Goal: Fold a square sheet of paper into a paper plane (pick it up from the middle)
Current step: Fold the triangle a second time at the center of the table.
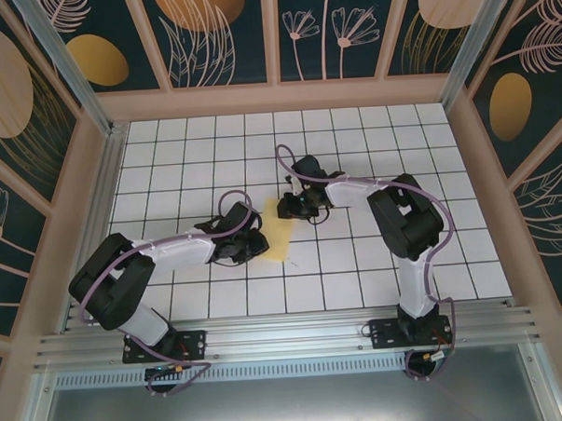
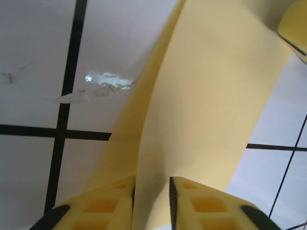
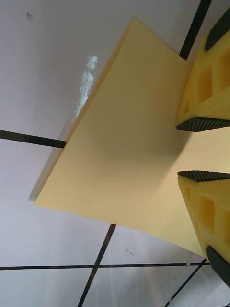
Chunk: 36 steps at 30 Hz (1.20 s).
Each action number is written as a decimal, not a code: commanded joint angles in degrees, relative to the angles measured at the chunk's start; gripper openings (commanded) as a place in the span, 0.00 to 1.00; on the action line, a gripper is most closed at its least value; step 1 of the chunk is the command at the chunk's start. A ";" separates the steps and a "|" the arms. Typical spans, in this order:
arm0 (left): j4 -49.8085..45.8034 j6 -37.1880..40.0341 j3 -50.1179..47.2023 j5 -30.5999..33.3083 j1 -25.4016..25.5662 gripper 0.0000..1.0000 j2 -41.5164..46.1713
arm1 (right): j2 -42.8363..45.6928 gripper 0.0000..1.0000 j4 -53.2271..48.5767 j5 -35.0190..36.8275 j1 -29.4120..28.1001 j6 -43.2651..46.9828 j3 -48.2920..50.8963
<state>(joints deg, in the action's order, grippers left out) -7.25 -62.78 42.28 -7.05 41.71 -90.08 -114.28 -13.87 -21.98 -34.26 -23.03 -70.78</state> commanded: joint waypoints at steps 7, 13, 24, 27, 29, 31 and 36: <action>5.97 -0.15 1.36 0.45 0.38 0.32 2.41 | -3.08 0.32 -2.74 1.15 0.23 -0.70 0.12; 12.87 -1.40 1.32 -3.58 0.46 0.33 0.63 | -3.50 0.31 -2.42 0.28 0.32 -1.23 0.45; 20.78 -4.41 1.36 -7.01 0.63 0.41 -3.87 | -3.96 0.30 -1.10 -2.06 0.60 -2.37 1.60; 22.36 -5.05 1.10 -7.30 0.64 0.43 -4.68 | -3.98 0.29 -0.56 -2.92 0.84 -2.70 1.96; 23.05 -5.36 0.97 -7.21 0.59 0.44 -5.27 | -4.00 0.29 -0.05 -4.01 1.16 -2.98 2.20; 24.15 -5.80 0.74 -7.15 0.61 0.44 -5.89 | -3.85 0.29 0.67 -5.33 1.53 -3.38 2.53; 26.41 -6.90 -0.26 -6.80 0.65 0.42 -7.18 | -3.86 0.28 1.70 -7.93 2.37 -4.13 2.98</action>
<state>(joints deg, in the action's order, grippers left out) 16.32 -68.45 42.74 -13.50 42.02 -96.16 -115.22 -11.51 -28.16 -31.99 -26.09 -69.87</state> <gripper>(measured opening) 0.422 0.282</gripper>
